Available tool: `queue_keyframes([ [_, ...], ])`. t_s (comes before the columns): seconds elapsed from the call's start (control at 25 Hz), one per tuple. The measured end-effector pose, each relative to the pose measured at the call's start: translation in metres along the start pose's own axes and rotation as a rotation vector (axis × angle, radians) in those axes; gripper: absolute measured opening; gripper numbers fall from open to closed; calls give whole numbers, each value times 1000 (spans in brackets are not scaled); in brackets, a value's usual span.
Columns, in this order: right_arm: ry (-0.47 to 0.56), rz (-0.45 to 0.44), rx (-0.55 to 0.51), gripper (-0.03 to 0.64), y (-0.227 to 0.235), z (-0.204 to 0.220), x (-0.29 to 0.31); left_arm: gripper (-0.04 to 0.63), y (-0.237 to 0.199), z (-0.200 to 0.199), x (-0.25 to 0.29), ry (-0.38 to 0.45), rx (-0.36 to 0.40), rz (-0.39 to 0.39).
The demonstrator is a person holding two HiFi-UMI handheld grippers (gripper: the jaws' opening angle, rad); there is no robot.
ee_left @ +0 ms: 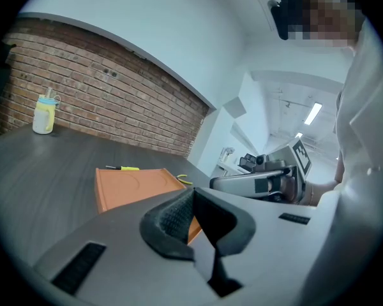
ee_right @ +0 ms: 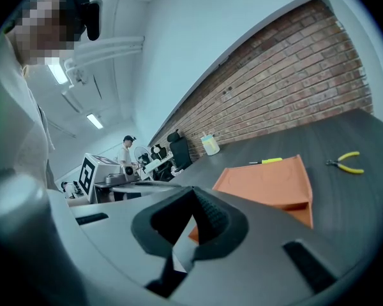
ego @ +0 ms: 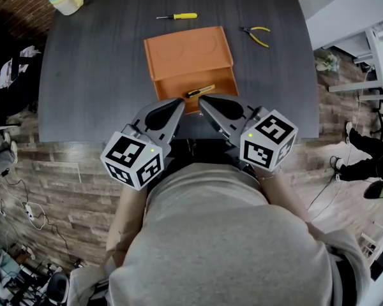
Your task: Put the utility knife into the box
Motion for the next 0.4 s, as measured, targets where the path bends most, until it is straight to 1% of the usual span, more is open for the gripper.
queue_keyframes([
  [0.2,-8,15,15,5,0,2,3,17,-1,0,-4,-3,0,5],
  [0.4,-16,11,17,5,0,3,5,18,1,-2,-3,0,0,9],
])
Point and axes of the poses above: the fingertips, and each gripper's own axes: x forward along the fingers, y to its right, z out of its underside, the point moved 2 cm from there along -x, backward along the fingers, and after that the axes turned 5 degrees about -y, right-handed, at the moved point
